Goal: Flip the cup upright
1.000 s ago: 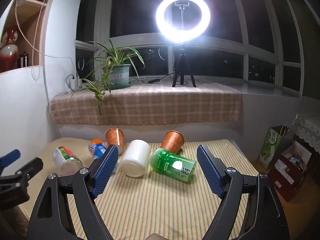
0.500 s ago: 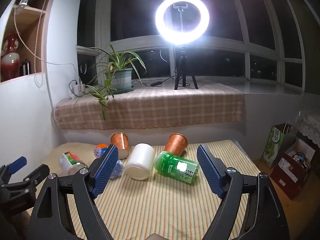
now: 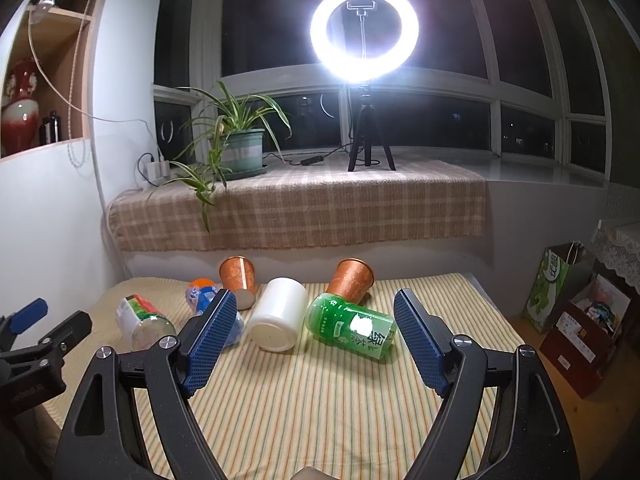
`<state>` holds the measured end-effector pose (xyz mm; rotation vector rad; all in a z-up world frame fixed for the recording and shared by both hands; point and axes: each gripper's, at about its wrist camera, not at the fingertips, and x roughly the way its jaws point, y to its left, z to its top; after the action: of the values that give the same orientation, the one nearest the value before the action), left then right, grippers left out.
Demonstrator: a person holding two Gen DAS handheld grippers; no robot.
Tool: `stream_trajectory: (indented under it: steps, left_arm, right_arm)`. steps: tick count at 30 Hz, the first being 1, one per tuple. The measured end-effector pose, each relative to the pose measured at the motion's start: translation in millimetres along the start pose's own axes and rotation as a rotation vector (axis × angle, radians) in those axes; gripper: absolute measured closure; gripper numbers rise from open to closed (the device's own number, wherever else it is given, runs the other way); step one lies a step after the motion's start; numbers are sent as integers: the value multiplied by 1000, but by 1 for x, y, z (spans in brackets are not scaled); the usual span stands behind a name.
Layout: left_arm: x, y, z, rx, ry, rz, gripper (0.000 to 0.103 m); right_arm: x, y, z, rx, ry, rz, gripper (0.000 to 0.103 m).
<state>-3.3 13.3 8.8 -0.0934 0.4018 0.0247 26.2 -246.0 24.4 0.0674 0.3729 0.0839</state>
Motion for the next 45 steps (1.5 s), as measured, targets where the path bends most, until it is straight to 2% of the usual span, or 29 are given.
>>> stream_trajectory:
  steps: [45]
  left_arm:
    - [1,-6,-2,8,1,8,0]
  right_arm:
    - [11,3,-7,-5,35,17,22]
